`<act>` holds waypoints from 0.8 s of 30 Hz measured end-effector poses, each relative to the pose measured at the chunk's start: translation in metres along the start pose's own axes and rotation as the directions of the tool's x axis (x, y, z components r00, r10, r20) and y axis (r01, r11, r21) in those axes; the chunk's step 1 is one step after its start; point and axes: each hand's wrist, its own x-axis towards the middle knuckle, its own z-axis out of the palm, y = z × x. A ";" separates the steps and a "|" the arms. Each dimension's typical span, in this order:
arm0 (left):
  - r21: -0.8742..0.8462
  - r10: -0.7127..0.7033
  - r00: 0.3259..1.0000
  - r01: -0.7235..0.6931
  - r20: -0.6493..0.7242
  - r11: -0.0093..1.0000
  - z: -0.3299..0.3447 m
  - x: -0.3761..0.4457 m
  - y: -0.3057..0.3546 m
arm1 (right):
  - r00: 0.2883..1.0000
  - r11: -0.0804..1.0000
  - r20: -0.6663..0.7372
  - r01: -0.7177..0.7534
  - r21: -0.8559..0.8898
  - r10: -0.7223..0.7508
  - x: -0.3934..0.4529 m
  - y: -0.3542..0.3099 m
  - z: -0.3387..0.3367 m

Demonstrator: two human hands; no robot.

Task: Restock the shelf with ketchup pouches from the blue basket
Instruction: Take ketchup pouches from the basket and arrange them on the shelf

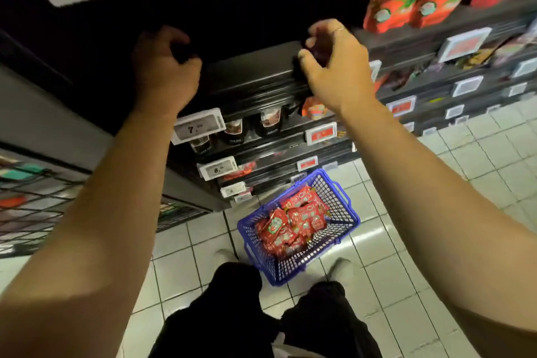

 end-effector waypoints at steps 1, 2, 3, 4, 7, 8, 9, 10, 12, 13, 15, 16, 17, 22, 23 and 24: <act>0.004 0.014 1.000 -0.015 0.023 1.000 0.002 -0.010 0.004 | 1.000 0.996 -0.007 0.015 0.088 -0.015 -0.023 0.007 -0.011; 0.000 0.047 0.998 -0.047 0.041 0.999 0.004 -0.020 0.009 | 0.999 0.990 -0.021 0.027 0.138 -0.024 -0.046 0.016 -0.019; -0.007 0.112 0.993 -0.112 0.047 0.994 0.006 -0.032 0.015 | 1.000 0.988 -0.023 0.017 0.155 -0.014 -0.069 0.028 -0.027; -0.015 0.212 0.977 -0.211 0.032 0.977 0.008 -0.045 0.022 | 1.000 0.988 -0.003 -0.022 0.155 0.023 -0.089 0.042 -0.033; -0.078 0.493 0.870 -0.492 -0.019 0.867 0.023 -0.093 0.041 | 0.968 0.969 0.124 -0.231 0.086 0.219 -0.137 0.104 -0.043; -0.112 0.531 0.848 -0.527 0.002 0.842 0.035 -0.109 0.045 | 0.941 0.953 0.172 -0.300 0.033 0.290 -0.147 0.127 -0.046; -0.153 0.543 0.839 -0.531 0.041 0.833 0.048 -0.125 0.048 | 0.907 0.932 0.220 -0.361 -0.024 0.358 -0.158 0.150 -0.048; -0.195 0.528 0.844 -0.506 0.088 0.840 0.065 -0.142 0.048 | 0.867 0.906 0.268 -0.417 -0.071 0.420 -0.168 0.172 -0.050; -0.262 0.433 0.879 -0.378 0.199 0.888 0.102 -0.175 0.041 | 0.777 0.849 0.352 -0.512 -0.132 0.523 -0.188 0.213 -0.052; -0.263 0.364 0.890 -0.295 0.275 0.919 0.123 -0.189 0.033 | 0.731 0.818 0.378 -0.549 -0.170 0.569 -0.197 0.232 -0.052; -0.159 0.184 0.860 -0.122 0.475 0.980 0.168 -0.213 0.009 | 0.643 0.763 0.420 -0.595 -0.251 0.640 -0.215 0.267 -0.050; -0.074 0.072 0.819 -0.036 0.569 0.997 0.191 -0.225 -0.006 | 0.609 0.746 0.442 -0.606 -0.277 0.659 -0.224 0.284 -0.046; 0.015 -0.034 0.770 0.031 0.637 0.999 0.211 -0.236 -0.024 | 0.578 0.733 0.466 -0.614 -0.294 0.671 -0.232 0.298 -0.041; 0.367 -0.379 0.542 0.137 0.750 0.920 0.305 -0.282 -0.124 | 0.404 0.599 0.545 -0.763 -0.242 0.735 -0.265 0.374 0.018; 0.422 -0.436 0.501 0.149 0.748 0.894 0.324 -0.289 -0.144 | 0.354 0.538 0.552 -0.816 -0.212 0.755 -0.269 0.388 0.036; 0.462 -0.478 0.464 0.155 0.746 0.873 0.343 -0.296 -0.164 | 0.292 0.457 0.561 -0.872 -0.177 0.775 -0.271 0.404 0.056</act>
